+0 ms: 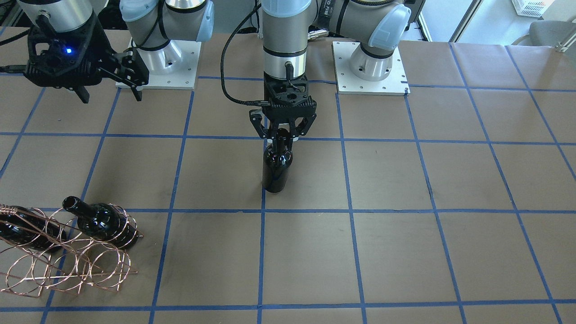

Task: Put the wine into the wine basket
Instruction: 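Carry the bottle with the left gripper to the table center, set upright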

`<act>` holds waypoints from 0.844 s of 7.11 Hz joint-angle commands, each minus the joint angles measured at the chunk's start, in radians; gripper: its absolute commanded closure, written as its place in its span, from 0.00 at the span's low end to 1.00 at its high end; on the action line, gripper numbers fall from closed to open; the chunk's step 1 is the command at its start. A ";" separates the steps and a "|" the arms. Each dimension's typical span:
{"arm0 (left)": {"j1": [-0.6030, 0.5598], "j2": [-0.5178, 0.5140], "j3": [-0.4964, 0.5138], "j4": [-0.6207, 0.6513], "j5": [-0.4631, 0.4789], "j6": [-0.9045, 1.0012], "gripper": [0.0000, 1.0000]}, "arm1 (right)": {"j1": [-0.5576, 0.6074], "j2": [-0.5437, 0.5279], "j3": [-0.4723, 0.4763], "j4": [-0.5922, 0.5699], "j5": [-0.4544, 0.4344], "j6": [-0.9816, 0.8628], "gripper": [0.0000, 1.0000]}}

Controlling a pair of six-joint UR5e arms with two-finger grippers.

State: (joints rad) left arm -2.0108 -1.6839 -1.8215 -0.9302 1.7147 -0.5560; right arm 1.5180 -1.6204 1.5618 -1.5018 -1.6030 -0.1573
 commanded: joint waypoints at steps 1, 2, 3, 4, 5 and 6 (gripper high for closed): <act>-0.002 -0.008 0.001 -0.013 0.000 -0.002 0.96 | -0.001 0.000 0.000 -0.012 -0.008 -0.002 0.00; 0.000 -0.010 0.001 -0.013 -0.001 -0.014 0.96 | -0.002 0.001 -0.002 -0.015 -0.041 -0.001 0.00; -0.002 -0.010 0.002 -0.013 0.000 -0.015 0.96 | -0.004 0.001 -0.005 -0.017 -0.055 -0.002 0.00; 0.000 -0.010 0.002 -0.018 0.002 -0.015 0.70 | -0.004 0.001 -0.005 -0.046 -0.055 -0.002 0.00; 0.000 -0.008 0.004 -0.025 0.003 -0.012 0.02 | -0.001 -0.001 -0.003 -0.047 -0.058 -0.001 0.00; 0.000 -0.008 0.004 -0.030 0.003 -0.013 0.00 | 0.001 -0.004 -0.006 -0.046 -0.060 -0.001 0.00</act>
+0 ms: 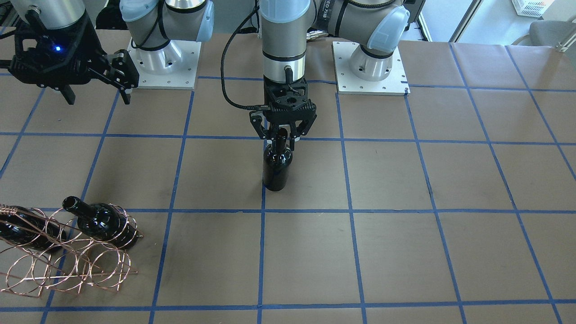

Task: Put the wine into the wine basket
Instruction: 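Carry the bottle with the left gripper to the table center, set upright, then open the left gripper and draw the left arm back from the bottle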

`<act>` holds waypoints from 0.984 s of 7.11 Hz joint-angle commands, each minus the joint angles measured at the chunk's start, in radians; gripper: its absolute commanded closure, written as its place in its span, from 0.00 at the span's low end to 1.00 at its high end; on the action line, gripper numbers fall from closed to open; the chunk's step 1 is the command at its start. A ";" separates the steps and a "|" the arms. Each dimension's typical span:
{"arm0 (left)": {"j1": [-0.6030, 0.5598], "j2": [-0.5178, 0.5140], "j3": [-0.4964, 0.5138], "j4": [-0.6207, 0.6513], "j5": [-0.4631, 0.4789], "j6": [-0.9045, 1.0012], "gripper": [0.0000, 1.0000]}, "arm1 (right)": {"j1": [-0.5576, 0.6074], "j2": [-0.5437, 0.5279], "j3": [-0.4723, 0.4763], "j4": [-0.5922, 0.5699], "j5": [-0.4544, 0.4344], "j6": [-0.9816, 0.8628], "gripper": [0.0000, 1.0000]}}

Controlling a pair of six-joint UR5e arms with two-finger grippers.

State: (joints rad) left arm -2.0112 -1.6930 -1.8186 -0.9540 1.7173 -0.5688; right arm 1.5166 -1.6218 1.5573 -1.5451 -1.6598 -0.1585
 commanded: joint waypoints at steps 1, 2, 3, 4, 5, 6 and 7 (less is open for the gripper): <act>0.003 0.002 0.013 -0.012 -0.001 0.000 0.00 | 0.002 -0.001 0.000 -0.004 -0.003 0.000 0.00; 0.017 0.009 0.025 -0.009 -0.001 0.015 0.00 | 0.002 0.000 0.003 -0.009 -0.005 0.007 0.00; 0.052 0.018 0.072 -0.028 -0.004 0.035 0.00 | 0.002 0.008 0.004 -0.010 -0.038 -0.027 0.00; 0.140 0.032 0.141 -0.117 -0.016 0.132 0.00 | 0.001 0.010 0.003 -0.012 -0.049 -0.030 0.00; 0.232 0.041 0.198 -0.232 -0.057 0.250 0.00 | -0.001 0.000 0.000 -0.006 -0.075 -0.027 0.00; 0.317 0.047 0.222 -0.285 -0.088 0.359 0.00 | 0.002 -0.003 -0.009 -0.009 -0.077 -0.027 0.00; 0.392 0.058 0.231 -0.295 -0.149 0.435 0.00 | 0.005 -0.001 -0.008 -0.009 -0.069 -0.010 0.00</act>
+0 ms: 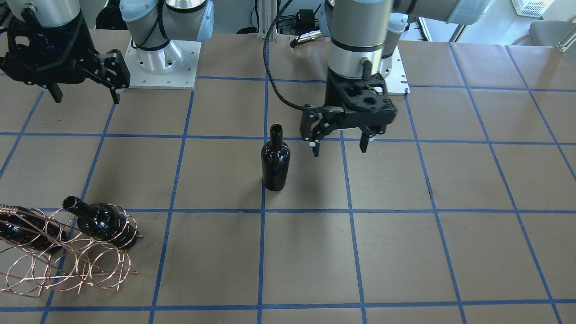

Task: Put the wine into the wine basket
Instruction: 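Open the left gripper and draw the left arm back from the bottle, then move the right gripper from the copper basket over the standing bottle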

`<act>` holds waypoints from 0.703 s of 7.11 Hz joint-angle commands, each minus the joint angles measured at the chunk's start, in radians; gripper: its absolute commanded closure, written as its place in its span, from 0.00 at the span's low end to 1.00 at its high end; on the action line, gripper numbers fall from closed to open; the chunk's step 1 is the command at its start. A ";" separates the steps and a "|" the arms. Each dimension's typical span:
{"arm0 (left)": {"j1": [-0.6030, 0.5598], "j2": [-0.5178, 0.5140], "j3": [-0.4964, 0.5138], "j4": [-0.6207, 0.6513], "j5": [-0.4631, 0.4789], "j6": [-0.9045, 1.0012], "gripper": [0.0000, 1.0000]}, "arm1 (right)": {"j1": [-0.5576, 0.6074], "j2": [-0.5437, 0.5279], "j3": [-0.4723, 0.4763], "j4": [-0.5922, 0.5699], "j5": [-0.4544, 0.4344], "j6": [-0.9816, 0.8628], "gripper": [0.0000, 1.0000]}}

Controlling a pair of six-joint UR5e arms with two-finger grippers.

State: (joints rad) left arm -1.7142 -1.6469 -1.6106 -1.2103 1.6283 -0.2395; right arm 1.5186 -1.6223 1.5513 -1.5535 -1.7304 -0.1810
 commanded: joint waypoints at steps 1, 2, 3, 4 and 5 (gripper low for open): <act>0.131 0.024 0.040 -0.095 -0.067 0.144 0.00 | 0.009 0.010 0.000 -0.037 0.027 0.032 0.00; 0.149 0.030 0.066 -0.185 -0.108 0.178 0.00 | 0.062 0.024 0.000 -0.046 0.028 0.107 0.00; 0.151 0.030 0.075 -0.214 -0.120 0.180 0.00 | 0.165 0.047 -0.005 -0.068 0.019 0.262 0.00; 0.143 0.036 0.072 -0.245 -0.117 0.181 0.00 | 0.233 0.082 -0.005 -0.091 0.026 0.352 0.00; 0.145 0.039 0.077 -0.286 -0.116 0.195 0.00 | 0.277 0.106 -0.005 -0.105 0.026 0.382 0.00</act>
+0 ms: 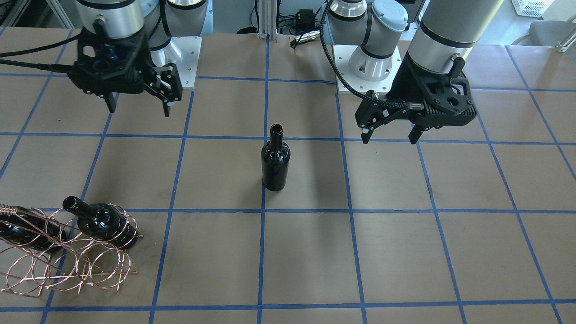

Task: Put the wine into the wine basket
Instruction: 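Move the right gripper from the copper basket over the standing bottle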

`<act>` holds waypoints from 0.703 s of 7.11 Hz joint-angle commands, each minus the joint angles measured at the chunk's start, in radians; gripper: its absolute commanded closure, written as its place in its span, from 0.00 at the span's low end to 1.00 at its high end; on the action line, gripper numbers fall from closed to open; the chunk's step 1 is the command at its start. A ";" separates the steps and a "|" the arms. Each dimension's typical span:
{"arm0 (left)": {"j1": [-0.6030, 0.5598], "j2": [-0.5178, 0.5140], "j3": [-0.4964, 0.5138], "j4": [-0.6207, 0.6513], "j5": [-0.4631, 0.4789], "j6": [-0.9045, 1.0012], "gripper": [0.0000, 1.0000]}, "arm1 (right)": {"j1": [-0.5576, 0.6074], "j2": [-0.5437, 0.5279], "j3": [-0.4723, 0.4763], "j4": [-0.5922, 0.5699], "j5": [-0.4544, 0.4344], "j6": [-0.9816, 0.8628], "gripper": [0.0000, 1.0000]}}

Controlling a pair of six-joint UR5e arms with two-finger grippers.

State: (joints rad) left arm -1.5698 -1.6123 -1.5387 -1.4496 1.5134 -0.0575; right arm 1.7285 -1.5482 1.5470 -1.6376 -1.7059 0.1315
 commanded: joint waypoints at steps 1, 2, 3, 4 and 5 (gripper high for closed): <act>-0.001 0.015 0.006 -0.046 0.007 0.028 0.00 | 0.141 0.060 -0.002 -0.039 0.003 0.133 0.00; 0.001 0.018 0.005 -0.040 0.023 0.028 0.00 | 0.207 0.097 -0.004 -0.068 0.003 0.225 0.00; -0.001 0.014 0.005 -0.025 0.025 0.028 0.00 | 0.248 0.124 -0.004 -0.094 0.012 0.273 0.00; -0.001 0.032 0.005 -0.023 0.036 0.028 0.00 | 0.259 0.137 -0.004 -0.112 0.066 0.318 0.00; -0.002 0.051 0.011 -0.020 0.043 0.028 0.00 | 0.269 0.148 -0.004 -0.148 0.124 0.341 0.00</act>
State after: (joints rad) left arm -1.5711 -1.5811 -1.5320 -1.4742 1.5469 -0.0294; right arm 1.9784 -1.4176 1.5433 -1.7489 -1.6427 0.4309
